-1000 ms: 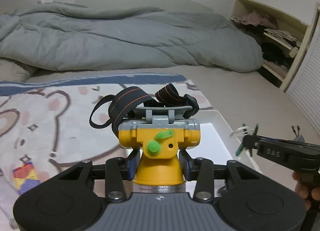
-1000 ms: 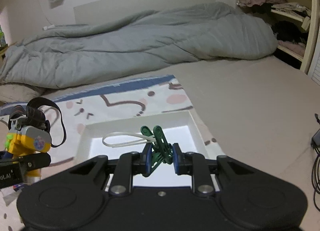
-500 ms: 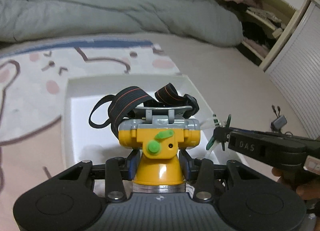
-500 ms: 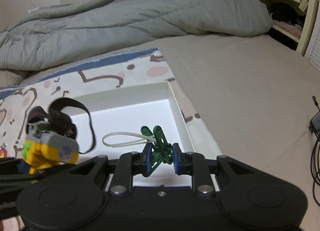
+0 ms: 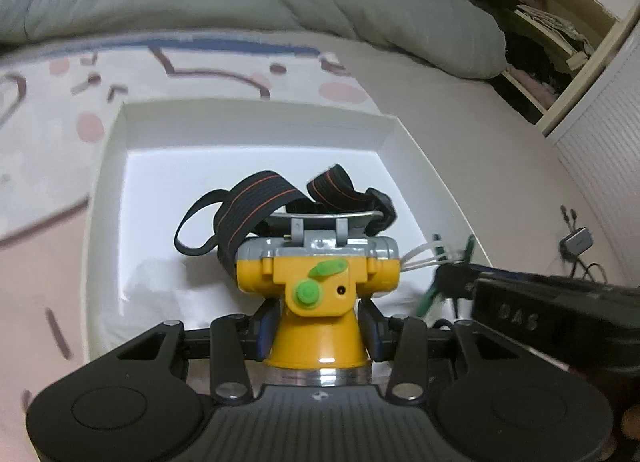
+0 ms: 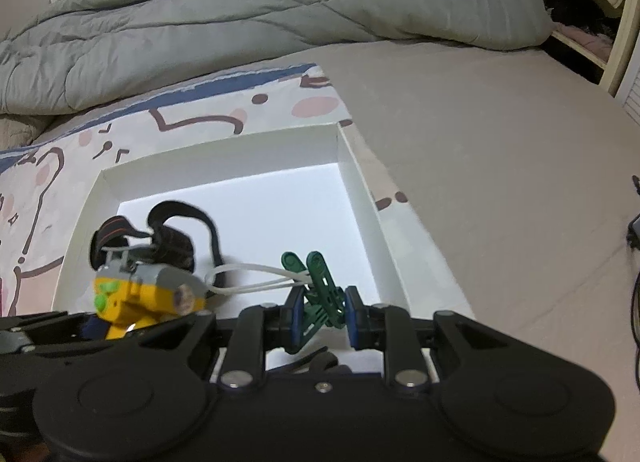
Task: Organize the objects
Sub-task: 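Lower the headlamp and clothespins into the tray, open both grippers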
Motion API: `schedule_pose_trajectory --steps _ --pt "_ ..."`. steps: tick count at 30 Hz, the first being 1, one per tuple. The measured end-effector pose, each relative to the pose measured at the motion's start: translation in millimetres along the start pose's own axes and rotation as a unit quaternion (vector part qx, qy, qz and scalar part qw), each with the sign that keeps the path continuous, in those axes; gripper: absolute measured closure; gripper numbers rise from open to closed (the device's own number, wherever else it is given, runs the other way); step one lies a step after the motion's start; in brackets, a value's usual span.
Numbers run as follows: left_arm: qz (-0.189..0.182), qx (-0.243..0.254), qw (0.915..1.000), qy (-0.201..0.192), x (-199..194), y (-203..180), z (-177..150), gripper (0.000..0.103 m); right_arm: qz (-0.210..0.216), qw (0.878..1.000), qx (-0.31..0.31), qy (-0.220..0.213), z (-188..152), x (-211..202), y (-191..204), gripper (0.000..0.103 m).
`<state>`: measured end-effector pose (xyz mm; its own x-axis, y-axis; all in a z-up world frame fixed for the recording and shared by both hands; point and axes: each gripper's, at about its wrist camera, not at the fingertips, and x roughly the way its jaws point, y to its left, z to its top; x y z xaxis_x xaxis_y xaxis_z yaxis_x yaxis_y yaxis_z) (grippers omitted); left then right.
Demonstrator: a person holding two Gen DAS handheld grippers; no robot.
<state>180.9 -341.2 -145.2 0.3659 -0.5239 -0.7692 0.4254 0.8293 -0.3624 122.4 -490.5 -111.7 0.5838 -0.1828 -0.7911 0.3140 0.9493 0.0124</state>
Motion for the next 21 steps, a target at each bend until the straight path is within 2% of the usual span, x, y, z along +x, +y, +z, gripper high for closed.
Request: schedule_pose_trajectory --steps 1,2,6,21 --pt "-0.008 -0.008 0.9999 0.007 1 2 0 0.051 0.000 1.000 -0.001 0.003 -1 2 1 0.081" --pt "-0.013 -0.011 0.9998 0.006 1 2 0 0.051 -0.001 1.000 -0.002 0.008 -1 4 2 0.081" --pt "0.010 0.031 0.9993 -0.018 -12 -6 4 0.045 0.000 1.000 0.002 0.029 -3 11 2 0.080" --pt "0.046 0.050 0.9976 -0.015 -45 0 5 0.045 -0.015 0.999 0.036 0.030 0 1 -11 0.076"
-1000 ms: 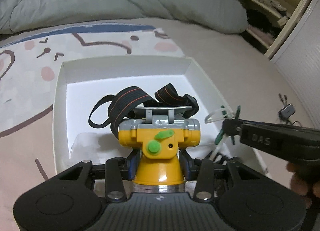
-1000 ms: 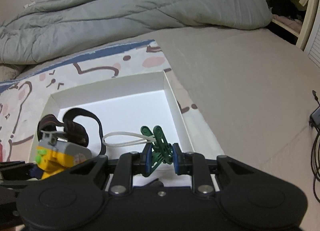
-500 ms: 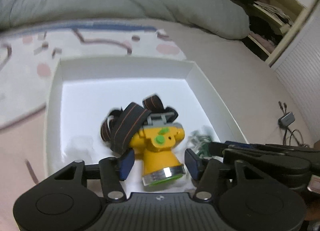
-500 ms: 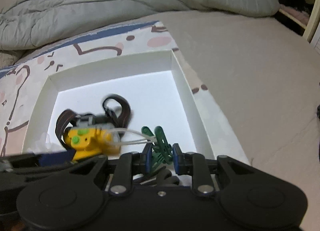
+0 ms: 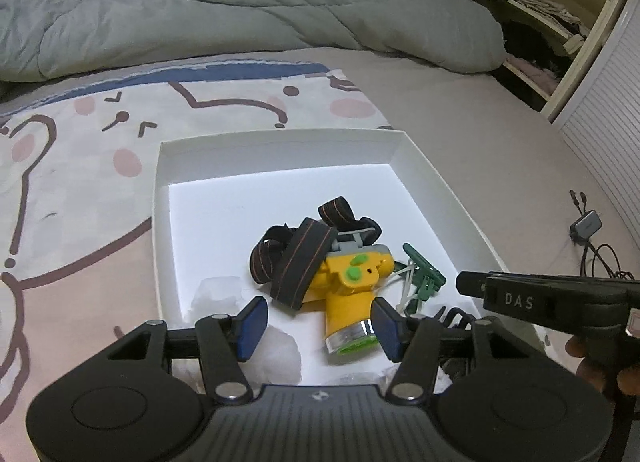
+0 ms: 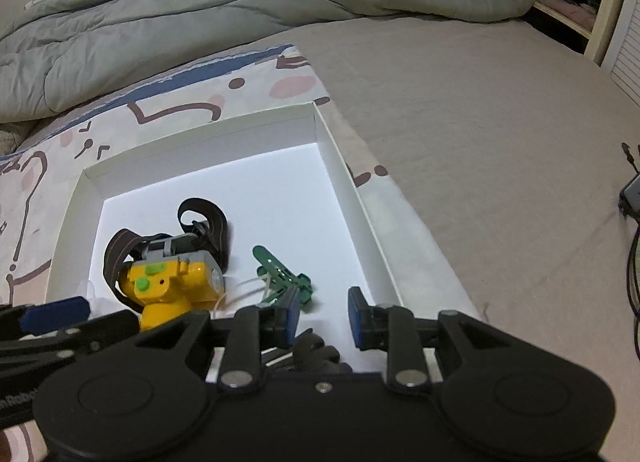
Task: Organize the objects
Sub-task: 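Lower the headlamp and clothespins into the tray, open both grippers, then withdraw both grippers from the tray toward the packet and card box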
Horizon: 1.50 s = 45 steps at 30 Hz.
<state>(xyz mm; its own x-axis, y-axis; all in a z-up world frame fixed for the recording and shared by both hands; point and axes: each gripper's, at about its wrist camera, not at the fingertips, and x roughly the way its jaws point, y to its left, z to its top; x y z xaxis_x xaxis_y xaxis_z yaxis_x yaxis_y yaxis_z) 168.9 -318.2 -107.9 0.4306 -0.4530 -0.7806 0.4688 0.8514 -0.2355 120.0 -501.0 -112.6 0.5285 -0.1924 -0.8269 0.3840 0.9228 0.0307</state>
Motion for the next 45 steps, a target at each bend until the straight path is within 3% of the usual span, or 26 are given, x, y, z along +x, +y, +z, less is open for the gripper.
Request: schedule_pose_trajectory --steps 12,14,24,34,37,45 --pt "0.035 0.022 0.9989 -0.024 -51 -8 -1 0.045 0.016 1.000 -0.001 -0.023 -9 -50 9 0.073" --pt "0.040 0.025 0.9985 -0.029 -61 -8 0 0.045 0.016 0.999 -0.004 -0.031 -10 -60 11 0.068" --pt "0.058 0.016 0.9968 -0.052 -104 -8 -5 0.038 0.022 0.997 -0.008 -0.067 -24 -111 12 0.061" --pt "0.073 0.019 0.9947 -0.070 -131 -10 -18 0.014 0.016 0.996 -0.012 -0.090 -40 -146 8 0.041" --pt "0.085 0.019 0.9939 -0.068 -132 -8 -22 0.007 0.010 0.995 -0.017 -0.094 -44 -153 5 0.028" --pt "0.097 0.019 0.9930 -0.064 -131 -7 -28 0.001 -0.004 0.994 -0.036 -0.104 -54 -166 -1 0.009"
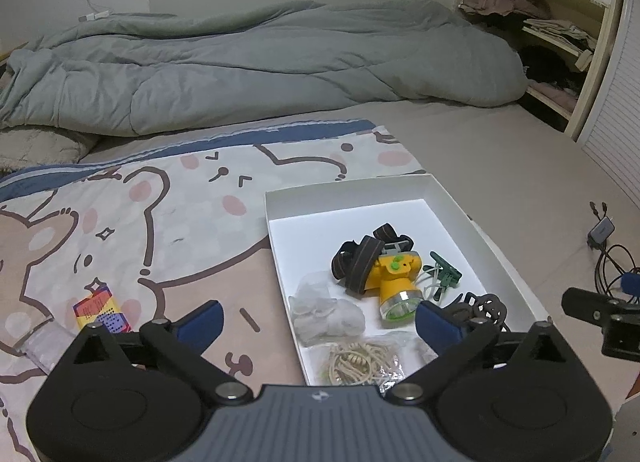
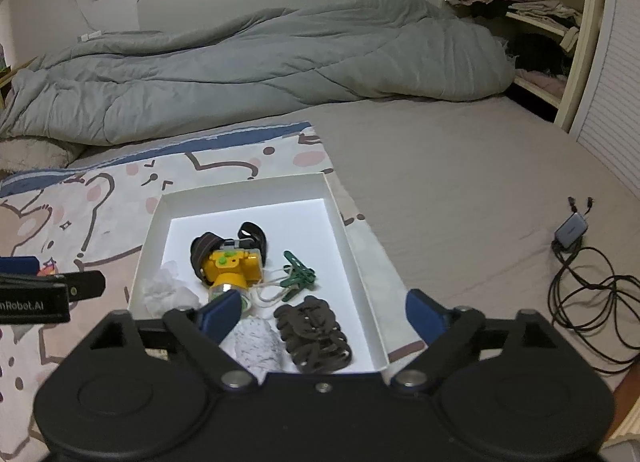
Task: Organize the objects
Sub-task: 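Withdraw both grippers from the tray toward the packet and card box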
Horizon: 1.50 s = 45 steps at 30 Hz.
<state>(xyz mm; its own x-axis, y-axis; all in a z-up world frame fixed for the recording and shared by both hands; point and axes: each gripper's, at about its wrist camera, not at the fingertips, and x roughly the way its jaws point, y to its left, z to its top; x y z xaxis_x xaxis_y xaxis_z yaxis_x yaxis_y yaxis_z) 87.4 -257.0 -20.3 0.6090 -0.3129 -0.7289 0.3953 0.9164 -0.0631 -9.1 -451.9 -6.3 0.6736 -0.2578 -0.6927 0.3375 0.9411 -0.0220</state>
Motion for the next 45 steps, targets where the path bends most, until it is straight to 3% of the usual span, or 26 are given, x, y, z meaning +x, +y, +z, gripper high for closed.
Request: schedule_pose_trajectory --steps 5,9,21,45 --pt "0.007 0.004 1.0000 0.001 0 -2 -4 0.000 -0.014 1.000 -0.003 -0.004 -4 -2 -5 0.000" --pt "0.007 0.002 1.0000 0.002 0 -2 -6 0.000 -0.030 1.000 -0.001 -0.005 -6 -3 -8 0.000" --pt "0.015 -0.006 0.9999 -0.005 -10 17 -6 0.000 -0.024 1.000 -0.004 -0.004 -4 -2 -1 0.000" --pt "0.098 -0.048 0.9939 -0.014 -44 135 -14 0.000 0.034 0.998 -0.045 -0.010 14 3 105 0.000"
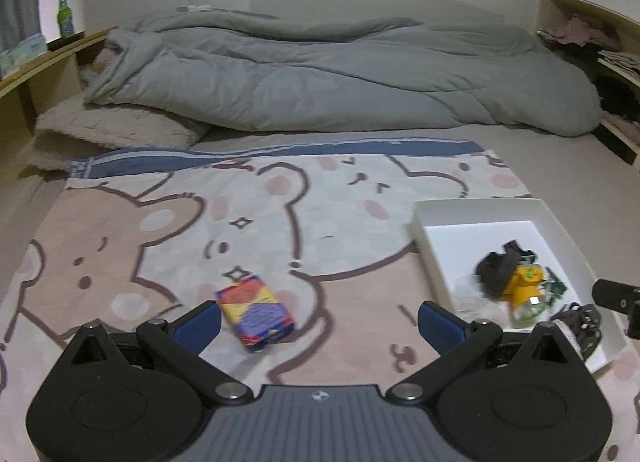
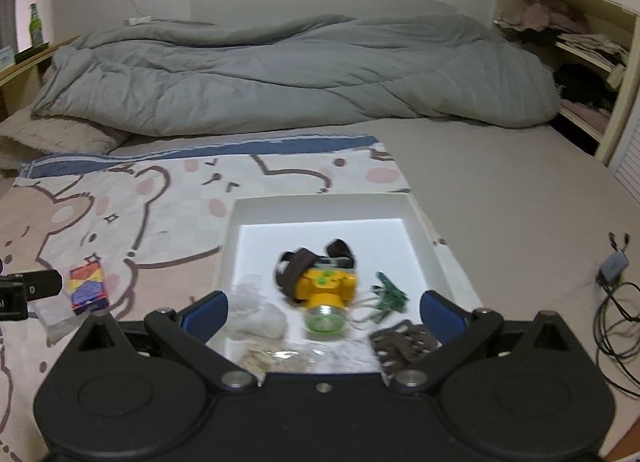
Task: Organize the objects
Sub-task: 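Withdraw both grippers from the tray toward the packet and card box, then grasp the grey packet with the left gripper while the right grasps the colourful box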
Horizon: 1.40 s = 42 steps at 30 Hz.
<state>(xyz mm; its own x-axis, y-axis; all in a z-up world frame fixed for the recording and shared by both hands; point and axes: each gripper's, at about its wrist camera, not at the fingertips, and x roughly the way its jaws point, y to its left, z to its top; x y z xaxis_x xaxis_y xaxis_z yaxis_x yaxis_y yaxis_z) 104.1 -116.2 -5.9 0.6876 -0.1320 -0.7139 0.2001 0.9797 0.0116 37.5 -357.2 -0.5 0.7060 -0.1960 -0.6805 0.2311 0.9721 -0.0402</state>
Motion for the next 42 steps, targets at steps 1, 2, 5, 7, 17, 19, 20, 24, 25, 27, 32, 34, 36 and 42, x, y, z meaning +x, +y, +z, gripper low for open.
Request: schedule_pose_trajectory --steps 1,2,5,7,17,19,20,24,25,27,32,34,36,42 --pt "0.003 -0.002 1.0000 0.000 0 5 1 0.000 0.003 1.000 -0.003 -0.001 1 0 5 0.000" --pt "0.008 -0.005 1.0000 0.000 0 12 0 0.000 0.006 1.000 -0.006 -0.003 2 0 11 0.000" --pt "0.016 -0.013 0.9998 0.000 -2 29 0 0.000 0.016 1.000 -0.012 -0.005 6 1 27 0.000" --pt "0.023 -0.017 0.9996 -0.001 -4 40 0 0.000 0.022 1.000 -0.020 -0.005 8 2 38 0.000" --pt "0.054 -0.030 0.9981 0.003 -2 81 -4 0.000 0.057 0.997 -0.049 -0.010 17 8 92 0.000" --pt "0.060 -0.029 0.9978 0.004 -2 87 -5 0.000 0.063 0.997 -0.051 -0.009 19 10 100 0.000" --pt "0.065 -0.027 0.9975 0.003 -2 89 -6 0.000 0.066 0.996 -0.051 -0.010 20 11 104 0.000" --pt "0.077 -0.024 0.9967 0.000 -3 98 -8 0.000 0.081 0.995 -0.050 -0.008 23 15 118 0.000" --pt "0.080 -0.023 0.9965 -0.002 -3 100 -9 0.000 0.086 0.995 -0.051 -0.007 23 17 120 0.000" --pt "0.085 -0.021 0.9962 -0.004 -2 102 -9 0.000 0.097 0.994 -0.046 -0.008 25 19 126 0.000" --pt "0.085 -0.019 0.9962 0.004 7 105 -8 0.000 0.119 0.992 -0.032 0.008 31 29 137 0.000" --pt "0.085 -0.026 0.9959 0.012 14 107 -8 0.000 0.123 0.992 -0.029 0.009 32 33 140 0.000" --pt "0.086 -0.037 0.9954 0.020 21 111 -8 0.000 0.117 0.993 -0.030 0.006 33 38 145 0.000" --pt "0.102 -0.076 0.9906 0.051 52 126 -7 0.000 0.114 0.992 -0.049 0.000 39 59 162 0.000"
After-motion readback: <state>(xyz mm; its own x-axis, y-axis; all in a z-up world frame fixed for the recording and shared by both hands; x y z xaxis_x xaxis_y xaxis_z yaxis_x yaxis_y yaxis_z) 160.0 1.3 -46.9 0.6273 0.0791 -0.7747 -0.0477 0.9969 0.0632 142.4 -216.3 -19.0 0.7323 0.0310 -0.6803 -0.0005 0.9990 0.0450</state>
